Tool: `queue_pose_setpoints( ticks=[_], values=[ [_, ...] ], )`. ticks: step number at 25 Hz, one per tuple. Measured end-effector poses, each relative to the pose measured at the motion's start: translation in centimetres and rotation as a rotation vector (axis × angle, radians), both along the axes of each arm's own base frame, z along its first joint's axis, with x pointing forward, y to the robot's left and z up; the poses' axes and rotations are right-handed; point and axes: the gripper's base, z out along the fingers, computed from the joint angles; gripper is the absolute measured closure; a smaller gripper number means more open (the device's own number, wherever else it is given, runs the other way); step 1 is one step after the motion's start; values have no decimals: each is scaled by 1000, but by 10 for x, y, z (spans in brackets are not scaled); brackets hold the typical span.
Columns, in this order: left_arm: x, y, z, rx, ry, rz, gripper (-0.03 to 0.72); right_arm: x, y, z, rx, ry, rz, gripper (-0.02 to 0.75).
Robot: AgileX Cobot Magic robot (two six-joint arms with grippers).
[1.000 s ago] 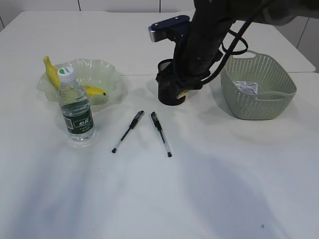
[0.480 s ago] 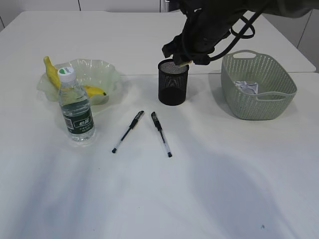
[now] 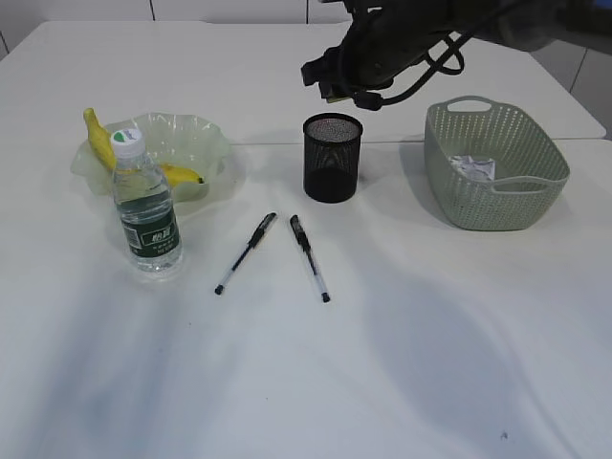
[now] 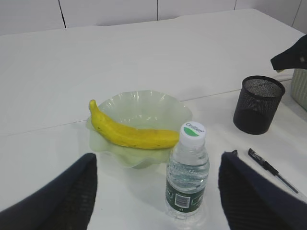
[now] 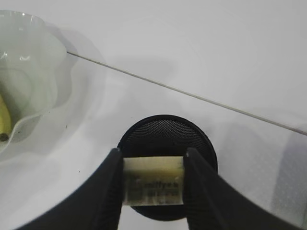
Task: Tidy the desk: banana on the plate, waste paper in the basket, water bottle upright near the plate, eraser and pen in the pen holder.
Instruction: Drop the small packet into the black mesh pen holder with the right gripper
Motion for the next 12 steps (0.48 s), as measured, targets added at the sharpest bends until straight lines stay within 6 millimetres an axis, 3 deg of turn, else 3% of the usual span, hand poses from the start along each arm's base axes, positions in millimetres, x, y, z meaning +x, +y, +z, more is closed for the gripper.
queue_pose_setpoints(
  ticks=[12],
  values=[
    [0, 0, 0, 0, 0, 0, 137, 19, 1, -40, 16, 48, -18, 461]
  ],
)
